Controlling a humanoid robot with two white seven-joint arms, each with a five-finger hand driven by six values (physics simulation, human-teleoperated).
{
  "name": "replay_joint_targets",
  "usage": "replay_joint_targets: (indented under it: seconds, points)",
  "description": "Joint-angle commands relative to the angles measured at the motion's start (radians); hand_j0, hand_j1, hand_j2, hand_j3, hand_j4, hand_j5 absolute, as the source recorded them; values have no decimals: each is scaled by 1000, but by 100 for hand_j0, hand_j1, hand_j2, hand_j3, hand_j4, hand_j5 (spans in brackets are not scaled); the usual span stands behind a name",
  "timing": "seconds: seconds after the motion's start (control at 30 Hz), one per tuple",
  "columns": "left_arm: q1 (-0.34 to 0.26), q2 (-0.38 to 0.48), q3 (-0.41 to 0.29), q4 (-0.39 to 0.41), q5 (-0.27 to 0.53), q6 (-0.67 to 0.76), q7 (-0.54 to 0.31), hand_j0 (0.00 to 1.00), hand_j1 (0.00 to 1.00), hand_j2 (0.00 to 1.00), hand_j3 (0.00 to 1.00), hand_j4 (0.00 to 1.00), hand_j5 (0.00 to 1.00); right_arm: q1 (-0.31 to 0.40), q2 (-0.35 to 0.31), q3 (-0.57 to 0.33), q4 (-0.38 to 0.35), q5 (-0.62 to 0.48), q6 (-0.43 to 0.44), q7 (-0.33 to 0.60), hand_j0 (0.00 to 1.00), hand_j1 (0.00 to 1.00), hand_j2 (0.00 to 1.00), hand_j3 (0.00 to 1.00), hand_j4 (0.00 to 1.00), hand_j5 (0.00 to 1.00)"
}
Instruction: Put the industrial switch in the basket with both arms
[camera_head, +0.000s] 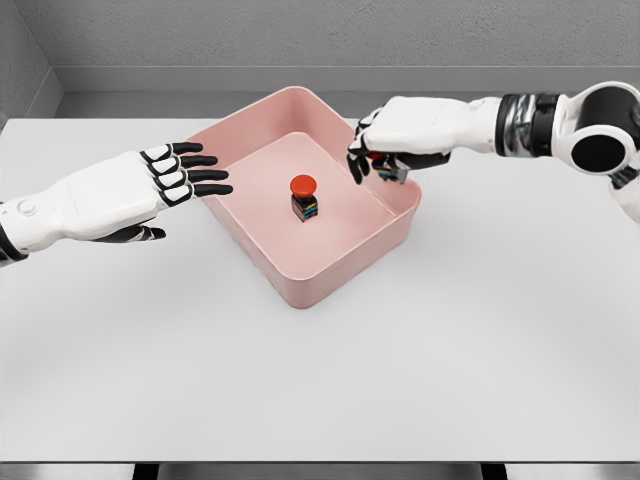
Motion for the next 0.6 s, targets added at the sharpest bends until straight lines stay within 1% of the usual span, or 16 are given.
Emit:
replay_joint_targets:
  seconds: [0.0,0.3,0.57]
  points:
    - [0,1,1,0,7,-1,1,100,100,100,100,100,100,0,14,15,1,-4,10,-1,43,43,43,43,43,43]
    - [0,1,1,0,7,-1,1,100,100,100,100,100,100,-6,42,17,3,-4,16,-1,43,43,43,43,43,43]
    - [-2,1,1,0,7,-1,1,100,100,100,100,100,100,-15,86,37,9,-4,28,-1,43,43,43,43,43,43]
